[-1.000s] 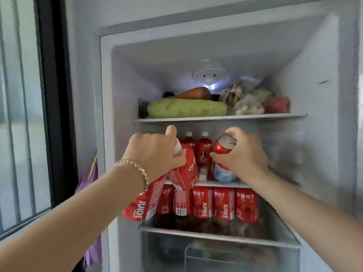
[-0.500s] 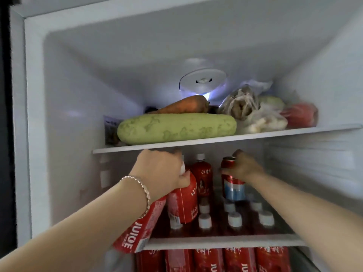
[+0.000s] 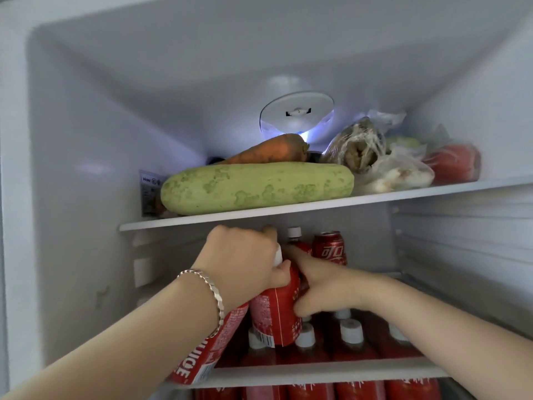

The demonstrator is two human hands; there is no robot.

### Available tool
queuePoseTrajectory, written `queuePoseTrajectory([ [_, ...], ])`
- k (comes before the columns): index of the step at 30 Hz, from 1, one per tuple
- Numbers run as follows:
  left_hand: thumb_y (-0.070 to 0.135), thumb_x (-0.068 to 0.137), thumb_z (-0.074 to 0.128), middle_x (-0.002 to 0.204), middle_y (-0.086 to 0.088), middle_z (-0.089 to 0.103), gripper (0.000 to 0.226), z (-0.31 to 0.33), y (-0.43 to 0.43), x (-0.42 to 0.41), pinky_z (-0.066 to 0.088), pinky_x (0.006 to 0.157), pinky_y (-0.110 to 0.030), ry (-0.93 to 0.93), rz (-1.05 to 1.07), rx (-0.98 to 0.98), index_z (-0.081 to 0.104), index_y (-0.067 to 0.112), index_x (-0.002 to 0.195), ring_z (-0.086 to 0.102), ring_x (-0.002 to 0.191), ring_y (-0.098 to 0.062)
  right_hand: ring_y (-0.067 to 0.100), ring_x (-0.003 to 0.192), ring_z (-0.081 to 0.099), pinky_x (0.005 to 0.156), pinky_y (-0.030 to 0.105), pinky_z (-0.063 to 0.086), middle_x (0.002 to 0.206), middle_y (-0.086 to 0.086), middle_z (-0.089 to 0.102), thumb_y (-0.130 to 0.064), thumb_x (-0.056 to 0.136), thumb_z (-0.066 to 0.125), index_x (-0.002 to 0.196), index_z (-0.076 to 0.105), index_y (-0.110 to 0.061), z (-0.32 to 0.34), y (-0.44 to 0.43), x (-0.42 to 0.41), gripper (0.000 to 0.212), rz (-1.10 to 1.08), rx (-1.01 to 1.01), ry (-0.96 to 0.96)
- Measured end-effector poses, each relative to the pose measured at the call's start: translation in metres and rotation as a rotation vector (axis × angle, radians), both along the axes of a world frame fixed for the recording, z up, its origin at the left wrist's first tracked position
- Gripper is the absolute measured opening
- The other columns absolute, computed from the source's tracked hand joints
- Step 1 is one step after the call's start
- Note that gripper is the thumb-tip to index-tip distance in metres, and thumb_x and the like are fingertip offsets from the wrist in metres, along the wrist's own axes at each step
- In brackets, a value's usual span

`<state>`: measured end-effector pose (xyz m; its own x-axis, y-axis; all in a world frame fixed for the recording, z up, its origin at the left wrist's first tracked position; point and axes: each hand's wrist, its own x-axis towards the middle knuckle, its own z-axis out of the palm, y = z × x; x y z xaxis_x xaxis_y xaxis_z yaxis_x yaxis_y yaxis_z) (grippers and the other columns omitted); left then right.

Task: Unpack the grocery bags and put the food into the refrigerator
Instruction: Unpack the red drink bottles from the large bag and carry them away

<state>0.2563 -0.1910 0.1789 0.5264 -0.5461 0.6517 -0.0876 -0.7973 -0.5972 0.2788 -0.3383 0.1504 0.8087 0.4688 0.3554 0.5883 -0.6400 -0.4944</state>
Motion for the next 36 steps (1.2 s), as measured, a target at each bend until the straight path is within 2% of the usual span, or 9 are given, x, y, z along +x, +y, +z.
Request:
queuePoseTrajectory([
  [4, 0.054, 0.09, 0.032, 0.084, 0.001, 0.066, 0.041, -0.001, -0.003, -0.007, 0.029, 0.059, -0.026, -0.09, -0.113, -0.048, 0.047, 0.017, 0.1, 0.066, 0.08, -0.023, -0.008, 0.09, 0.061, 0.083, 0.014, 0.05, 0.099, -0.019, 0.062, -0.01, 0.066, 0.083, 0.114, 0.042, -0.037, -0.011, 0.007, -0.015, 0.069, 0.118, 0.242, -0.025],
  [7, 0.059, 0.077, 0.031, 0.035, 0.001, 0.048, 0.055, 0.004, 0.004, -0.008, 0.015, 0.046, -0.015, -0.186, -0.2, -0.111, 0.059, 0.013, 0.067, 0.049, 0.028, -0.018, 0.002, 0.089, 0.065, 0.085, 0.03, 0.055, 0.094, -0.01, 0.069, -0.017, 0.064, 0.082, 0.096, 0.057, -0.033, -0.021, 0.014, -0.007, 0.044, 0.048, 0.357, -0.124],
  [10, 0.064, 0.076, 0.032, 0.028, 0.003, 0.039, 0.059, -0.003, 0.013, 0.001, 0.015, 0.044, -0.013, -0.249, -0.364, -0.143, 0.054, 0.013, 0.057, 0.038, 0.021, -0.018, 0.006, 0.089, 0.066, 0.083, 0.035, 0.056, 0.093, -0.008, 0.069, -0.033, 0.059, 0.077, 0.098, 0.056, -0.033, -0.026, 0.011, 0.006, 0.044, -0.014, 0.371, -0.08],
  [14, 0.057, 0.089, 0.034, 0.033, 0.003, 0.042, 0.058, -0.012, 0.019, 0.003, 0.023, 0.04, -0.015, -0.323, -0.479, -0.254, 0.047, 0.015, 0.05, 0.041, 0.025, -0.019, 0.004, 0.088, 0.065, 0.08, 0.027, 0.055, 0.095, -0.01, 0.068, -0.034, 0.065, 0.077, 0.102, 0.051, -0.035, -0.028, 0.01, 0.014, 0.045, -0.08, 0.376, -0.012],
  [17, 0.048, 0.082, 0.039, 0.046, -0.003, 0.055, 0.048, -0.02, 0.026, 0.017, 0.034, 0.037, -0.019, -0.264, -0.274, -0.357, 0.057, 0.013, 0.056, 0.054, 0.037, -0.023, 0.003, 0.087, 0.063, 0.075, 0.02, 0.051, 0.096, -0.01, 0.066, -0.032, 0.071, 0.077, 0.105, 0.049, -0.033, -0.03, 0.014, 0.01, 0.044, -0.102, 0.374, -0.044],
  [19, 0.049, 0.087, 0.037, 0.087, -0.009, 0.065, 0.047, -0.026, 0.027, 0.023, 0.048, 0.049, -0.03, -0.136, -0.07, -0.412, 0.065, 0.012, 0.089, 0.064, 0.075, -0.026, 0.007, 0.092, 0.063, 0.079, 0.024, 0.052, 0.103, -0.008, 0.065, -0.045, 0.072, 0.074, 0.114, 0.046, -0.03, -0.031, 0.019, 0.009, 0.054, -0.175, 0.314, -0.079],
  [22, 0.049, 0.094, 0.034, 0.142, -0.009, 0.032, 0.048, -0.036, 0.027, 0.034, 0.048, 0.08, -0.033, 0.095, 0.083, -0.463, 0.041, 0.021, 0.132, 0.042, 0.122, -0.027, 0.017, 0.098, 0.063, 0.084, 0.037, 0.054, 0.112, -0.002, 0.062, -0.063, 0.072, 0.065, 0.124, 0.038, -0.025, -0.031, 0.03, 0.016, 0.07, -0.319, 0.154, -0.141],
  [31, 0.044, 0.09, 0.055, 0.146, -0.023, 0.022, 0.097, -0.072, 0.036, 0.071, 0.033, 0.105, -0.044, 0.523, 0.053, -1.075, -0.016, 0.01, 0.147, 0.033, 0.131, -0.036, 0.029, 0.122, 0.051, 0.103, 0.036, 0.041, 0.14, 0.018, 0.045, -0.046, 0.092, 0.051, 0.148, -0.017, -0.01, -0.031, 0.058, 0.053, 0.095, -0.41, -0.024, 0.092],
  [36, 0.026, 0.095, 0.051, 0.144, -0.025, 0.029, 0.09, -0.071, 0.034, 0.087, 0.041, 0.099, -0.035, 0.534, 0.257, -0.895, -0.02, 0.002, 0.144, 0.047, 0.124, -0.03, 0.028, 0.122, 0.051, 0.099, 0.037, 0.044, 0.137, 0.016, 0.047, -0.053, 0.091, 0.049, 0.147, 0.005, -0.003, -0.038, 0.062, 0.062, 0.087, -0.518, -0.053, 0.121],
])
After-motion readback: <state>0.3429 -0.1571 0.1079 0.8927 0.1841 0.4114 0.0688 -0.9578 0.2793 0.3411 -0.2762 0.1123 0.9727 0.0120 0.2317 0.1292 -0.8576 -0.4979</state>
